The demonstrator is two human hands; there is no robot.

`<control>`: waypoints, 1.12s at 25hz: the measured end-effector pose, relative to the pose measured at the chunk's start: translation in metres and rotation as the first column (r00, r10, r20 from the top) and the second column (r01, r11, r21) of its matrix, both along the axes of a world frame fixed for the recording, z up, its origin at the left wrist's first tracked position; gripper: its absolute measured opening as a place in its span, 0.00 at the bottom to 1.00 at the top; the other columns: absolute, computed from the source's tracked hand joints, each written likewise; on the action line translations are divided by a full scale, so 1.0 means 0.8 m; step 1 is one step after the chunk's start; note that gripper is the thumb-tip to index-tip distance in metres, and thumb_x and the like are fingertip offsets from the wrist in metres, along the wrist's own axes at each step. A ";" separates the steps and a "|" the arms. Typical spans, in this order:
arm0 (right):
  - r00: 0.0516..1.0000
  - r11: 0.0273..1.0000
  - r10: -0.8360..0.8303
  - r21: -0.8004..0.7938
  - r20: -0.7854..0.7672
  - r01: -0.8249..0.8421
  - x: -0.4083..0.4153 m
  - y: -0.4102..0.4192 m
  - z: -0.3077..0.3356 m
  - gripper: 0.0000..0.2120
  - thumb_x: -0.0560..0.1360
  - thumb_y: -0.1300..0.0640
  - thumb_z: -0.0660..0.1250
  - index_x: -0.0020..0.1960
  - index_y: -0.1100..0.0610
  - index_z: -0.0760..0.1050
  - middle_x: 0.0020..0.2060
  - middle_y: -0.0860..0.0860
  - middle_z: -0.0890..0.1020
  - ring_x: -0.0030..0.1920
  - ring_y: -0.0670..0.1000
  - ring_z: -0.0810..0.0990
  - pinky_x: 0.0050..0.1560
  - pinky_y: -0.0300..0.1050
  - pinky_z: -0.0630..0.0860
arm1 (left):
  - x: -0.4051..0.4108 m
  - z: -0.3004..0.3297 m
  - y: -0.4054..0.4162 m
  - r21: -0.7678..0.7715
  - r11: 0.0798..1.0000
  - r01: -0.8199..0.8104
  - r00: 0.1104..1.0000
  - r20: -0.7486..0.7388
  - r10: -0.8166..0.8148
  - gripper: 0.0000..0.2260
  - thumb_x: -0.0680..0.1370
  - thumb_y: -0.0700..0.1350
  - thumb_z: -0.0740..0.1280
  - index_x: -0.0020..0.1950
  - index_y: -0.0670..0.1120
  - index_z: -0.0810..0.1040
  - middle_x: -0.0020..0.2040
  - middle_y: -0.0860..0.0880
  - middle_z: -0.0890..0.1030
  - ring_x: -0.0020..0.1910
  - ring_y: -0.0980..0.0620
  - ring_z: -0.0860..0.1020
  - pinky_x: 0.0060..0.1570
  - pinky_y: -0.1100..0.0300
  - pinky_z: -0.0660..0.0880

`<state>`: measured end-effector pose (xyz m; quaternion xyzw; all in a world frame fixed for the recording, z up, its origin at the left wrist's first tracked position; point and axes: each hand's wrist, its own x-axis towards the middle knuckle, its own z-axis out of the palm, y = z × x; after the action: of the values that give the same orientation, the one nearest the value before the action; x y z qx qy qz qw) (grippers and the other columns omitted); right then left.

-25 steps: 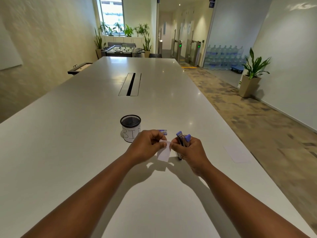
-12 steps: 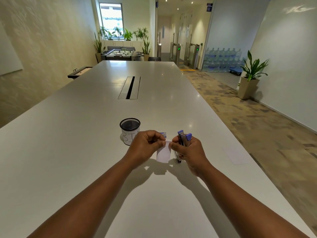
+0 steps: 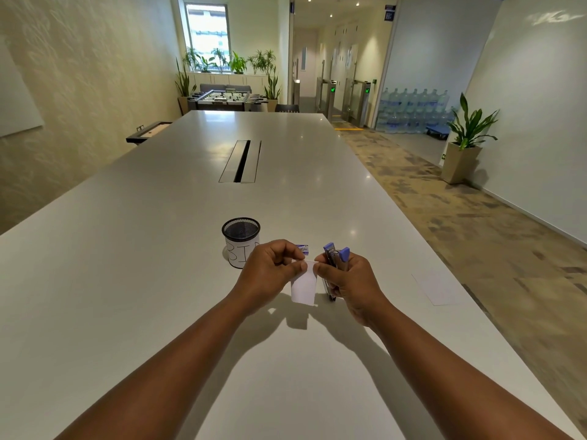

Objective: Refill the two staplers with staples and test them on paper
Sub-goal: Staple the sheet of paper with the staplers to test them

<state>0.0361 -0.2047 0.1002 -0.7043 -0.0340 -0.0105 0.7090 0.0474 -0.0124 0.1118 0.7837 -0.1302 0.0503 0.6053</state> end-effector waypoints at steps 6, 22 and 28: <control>0.998 0.988 0.058 -0.146 0.038 -0.052 -0.002 0.002 0.002 0.14 0.76 0.58 0.72 0.46 0.69 0.75 0.26 0.45 0.68 0.27 0.47 0.63 0.30 0.39 0.62 | 0.000 -0.002 0.001 -0.014 1.000 0.027 0.999 -0.031 -0.027 0.06 0.74 0.39 0.77 0.45 0.48 0.83 0.31 0.53 0.81 0.32 0.57 0.78 0.36 0.66 0.76; 0.999 0.988 0.014 -0.155 0.039 -0.008 -0.005 0.016 -0.004 0.10 0.76 0.62 0.70 0.37 0.56 0.77 0.24 0.42 0.76 0.26 0.41 0.69 0.29 0.33 0.68 | -0.012 -0.033 -0.007 0.010 0.999 0.030 0.973 -0.228 -0.027 0.18 0.84 0.54 0.61 0.45 0.42 0.80 0.33 0.49 0.76 0.32 0.52 0.72 0.35 0.58 0.69; 1.000 0.999 -0.018 -0.051 -0.018 0.017 -0.002 0.017 -0.006 0.06 0.75 0.62 0.70 0.40 0.59 0.79 0.28 0.48 0.79 0.27 0.46 0.68 0.28 0.38 0.67 | -0.008 -0.036 -0.011 0.211 0.970 -0.121 0.991 -0.027 0.129 0.26 0.83 0.59 0.61 0.38 0.36 0.72 0.30 0.47 0.72 0.30 0.50 0.69 0.33 0.55 0.65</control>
<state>0.0347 -0.1914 0.0952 -0.7223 -0.0216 -0.0091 0.6911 0.0408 -0.0215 0.0828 0.8503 -0.0730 0.0586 0.5180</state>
